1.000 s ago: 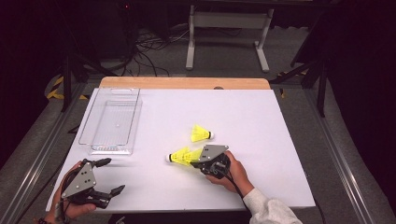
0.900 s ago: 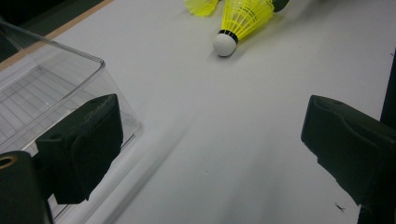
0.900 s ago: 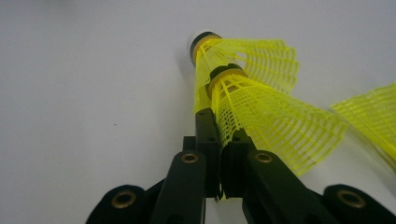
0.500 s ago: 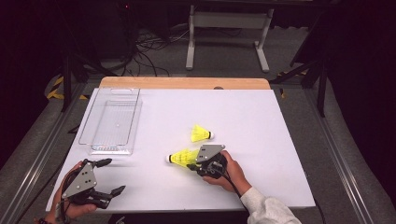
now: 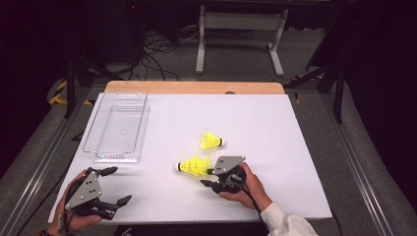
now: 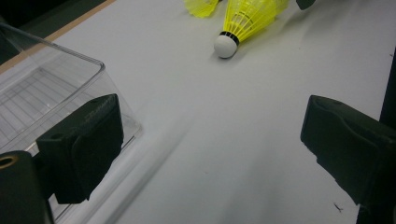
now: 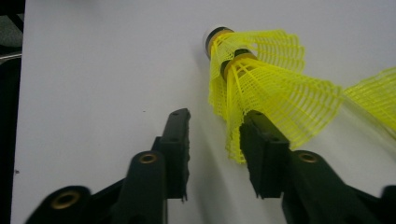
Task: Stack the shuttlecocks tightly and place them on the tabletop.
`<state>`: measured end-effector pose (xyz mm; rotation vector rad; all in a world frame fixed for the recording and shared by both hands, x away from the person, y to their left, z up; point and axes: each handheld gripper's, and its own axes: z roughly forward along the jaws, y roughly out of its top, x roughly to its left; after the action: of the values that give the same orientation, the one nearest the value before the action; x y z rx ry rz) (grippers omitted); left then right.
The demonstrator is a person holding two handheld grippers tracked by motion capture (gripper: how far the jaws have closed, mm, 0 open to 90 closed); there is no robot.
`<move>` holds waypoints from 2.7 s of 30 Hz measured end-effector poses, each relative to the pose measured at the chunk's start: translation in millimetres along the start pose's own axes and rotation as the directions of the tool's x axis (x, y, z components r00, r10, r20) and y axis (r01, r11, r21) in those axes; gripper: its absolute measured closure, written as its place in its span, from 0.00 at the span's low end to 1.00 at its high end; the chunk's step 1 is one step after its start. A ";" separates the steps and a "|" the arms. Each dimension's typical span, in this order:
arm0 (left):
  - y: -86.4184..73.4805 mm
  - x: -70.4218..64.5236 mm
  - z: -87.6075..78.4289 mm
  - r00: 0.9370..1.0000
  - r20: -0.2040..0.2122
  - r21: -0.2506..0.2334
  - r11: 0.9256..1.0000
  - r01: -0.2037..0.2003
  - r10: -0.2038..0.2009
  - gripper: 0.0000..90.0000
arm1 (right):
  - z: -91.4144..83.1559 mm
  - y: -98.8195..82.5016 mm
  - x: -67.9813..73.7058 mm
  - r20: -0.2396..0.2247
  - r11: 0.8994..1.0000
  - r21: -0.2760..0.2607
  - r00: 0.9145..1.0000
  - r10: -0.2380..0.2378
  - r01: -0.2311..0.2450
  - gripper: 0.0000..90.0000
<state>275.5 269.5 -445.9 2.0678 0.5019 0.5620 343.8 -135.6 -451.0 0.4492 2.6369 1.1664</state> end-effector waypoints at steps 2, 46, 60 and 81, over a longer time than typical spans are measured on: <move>0.2 -0.2 -0.2 1.000 0.000 0.000 1.000 0.000 0.000 0.08 | -0.9 0.5 0.7 0.007 1.000 -0.003 1.000 -0.007 0.007 0.84; 0.8 0.3 0.0 1.000 0.007 -0.005 1.000 -0.008 0.008 0.08 | -11.1 2.9 3.9 0.058 0.999 -0.041 0.998 0.001 0.001 0.67; 2.7 1.7 3.1 1.000 0.021 -0.016 1.000 -0.008 0.009 0.08 | -28.5 3.0 7.0 0.111 0.998 -0.068 0.994 0.005 0.002 0.61; 2.3 2.8 4.5 0.999 0.030 -0.012 1.000 -0.012 0.012 0.08 | -47.2 8.5 -2.1 0.203 0.988 -0.151 0.977 0.059 -0.029 0.37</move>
<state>280.6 266.9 -445.6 2.0667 0.4678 0.5392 332.2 -163.0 -413.3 0.5703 2.3576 1.2446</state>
